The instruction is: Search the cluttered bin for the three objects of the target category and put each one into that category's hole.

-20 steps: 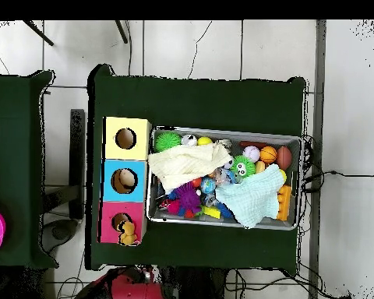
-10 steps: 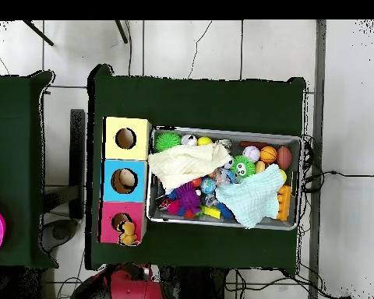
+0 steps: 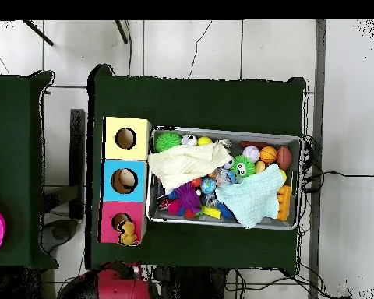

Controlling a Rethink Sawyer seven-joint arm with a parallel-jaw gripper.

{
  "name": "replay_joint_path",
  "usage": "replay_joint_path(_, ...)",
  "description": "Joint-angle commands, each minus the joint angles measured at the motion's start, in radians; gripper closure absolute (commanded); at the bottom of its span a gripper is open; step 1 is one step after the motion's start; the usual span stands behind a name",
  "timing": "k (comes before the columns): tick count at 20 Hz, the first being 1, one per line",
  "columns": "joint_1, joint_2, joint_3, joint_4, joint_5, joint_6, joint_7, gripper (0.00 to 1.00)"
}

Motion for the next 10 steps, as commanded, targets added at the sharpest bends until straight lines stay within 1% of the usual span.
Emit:
replay_joint_path(1,0.015,0.048,0.011,-0.134,0.090,0.091,0.269,0.00)
replay_joint_path(7,0.017,0.033,-0.005,-0.194,0.114,0.182,0.262,0.00)
replay_joint_path(10,0.019,0.038,-0.006,-0.202,0.130,0.178,0.274,0.00)
